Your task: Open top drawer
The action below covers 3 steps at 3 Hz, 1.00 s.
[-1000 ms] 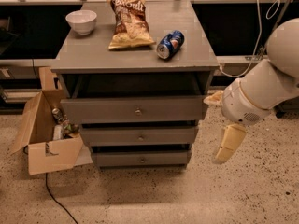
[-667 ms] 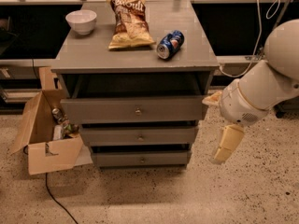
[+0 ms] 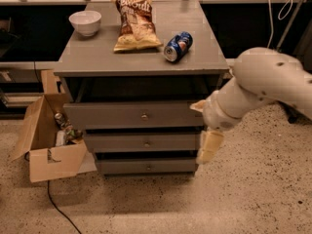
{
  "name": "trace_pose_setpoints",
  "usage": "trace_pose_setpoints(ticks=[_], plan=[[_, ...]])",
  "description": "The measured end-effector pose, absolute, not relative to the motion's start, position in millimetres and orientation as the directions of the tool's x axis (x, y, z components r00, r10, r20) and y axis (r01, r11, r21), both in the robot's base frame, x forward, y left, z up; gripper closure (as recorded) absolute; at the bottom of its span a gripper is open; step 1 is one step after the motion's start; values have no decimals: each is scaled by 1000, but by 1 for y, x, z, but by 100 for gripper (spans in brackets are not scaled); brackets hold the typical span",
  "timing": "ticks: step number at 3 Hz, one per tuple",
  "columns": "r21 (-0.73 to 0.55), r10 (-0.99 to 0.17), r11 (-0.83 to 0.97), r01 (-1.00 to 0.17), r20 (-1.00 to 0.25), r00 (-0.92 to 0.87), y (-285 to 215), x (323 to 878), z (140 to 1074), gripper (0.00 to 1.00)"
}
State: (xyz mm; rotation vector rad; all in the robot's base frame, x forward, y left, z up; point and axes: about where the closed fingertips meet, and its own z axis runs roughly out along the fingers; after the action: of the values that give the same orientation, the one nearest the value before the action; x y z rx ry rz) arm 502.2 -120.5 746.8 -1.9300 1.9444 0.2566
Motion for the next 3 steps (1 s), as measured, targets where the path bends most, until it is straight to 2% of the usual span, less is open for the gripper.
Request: trace_pose_setpoints(ticks=[2,3], plan=[[-252,-852,6,-968,-507,127,-74,598,712,0],[-260,-856,4,-966,-499,131,-73,600,710,0]])
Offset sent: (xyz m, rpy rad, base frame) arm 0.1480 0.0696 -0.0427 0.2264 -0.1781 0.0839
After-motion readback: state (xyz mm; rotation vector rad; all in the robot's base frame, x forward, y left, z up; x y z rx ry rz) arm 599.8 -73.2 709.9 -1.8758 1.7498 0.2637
